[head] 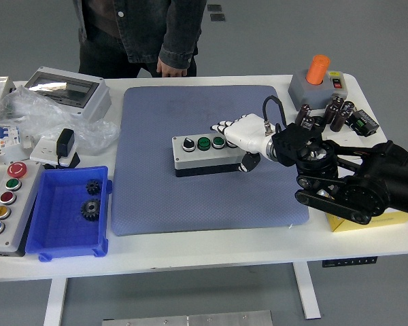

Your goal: Pick up the button,place it on the desk,press the button,press the button

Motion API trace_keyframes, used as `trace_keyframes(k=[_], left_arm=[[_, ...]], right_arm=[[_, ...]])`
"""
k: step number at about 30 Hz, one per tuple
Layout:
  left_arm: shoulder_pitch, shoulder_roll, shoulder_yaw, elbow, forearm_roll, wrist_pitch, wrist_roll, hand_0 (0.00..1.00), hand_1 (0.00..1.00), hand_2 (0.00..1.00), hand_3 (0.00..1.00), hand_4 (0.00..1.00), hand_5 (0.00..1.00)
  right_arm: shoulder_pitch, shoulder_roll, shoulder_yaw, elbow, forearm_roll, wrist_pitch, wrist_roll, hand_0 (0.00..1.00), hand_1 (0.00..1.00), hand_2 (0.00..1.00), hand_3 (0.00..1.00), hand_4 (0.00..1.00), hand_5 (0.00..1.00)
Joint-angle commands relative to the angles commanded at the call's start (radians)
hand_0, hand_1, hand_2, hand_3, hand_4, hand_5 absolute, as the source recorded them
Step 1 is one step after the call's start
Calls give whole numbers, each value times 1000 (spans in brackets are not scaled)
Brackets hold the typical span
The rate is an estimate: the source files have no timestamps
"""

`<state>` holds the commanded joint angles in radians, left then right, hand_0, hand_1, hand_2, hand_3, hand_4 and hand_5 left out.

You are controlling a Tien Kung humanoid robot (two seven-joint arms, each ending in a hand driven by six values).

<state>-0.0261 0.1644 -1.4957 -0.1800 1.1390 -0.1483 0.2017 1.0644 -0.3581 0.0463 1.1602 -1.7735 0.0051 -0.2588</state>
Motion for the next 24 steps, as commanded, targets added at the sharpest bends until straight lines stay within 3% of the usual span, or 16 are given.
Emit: trace_keyframes(k=[9,24], left_arm=[[-1,1,-4,0,4,-2,-6,613,536,507,568,381,2],[4,1,0,0,-1,9,-19,616,534,499,565,383,2]], right_arm=[[8,-15,-8,11,39,11,-2,865,863,998,998,920,95],[12,-67,11,81,153,-25,-2,867,872,998,998,932,114]])
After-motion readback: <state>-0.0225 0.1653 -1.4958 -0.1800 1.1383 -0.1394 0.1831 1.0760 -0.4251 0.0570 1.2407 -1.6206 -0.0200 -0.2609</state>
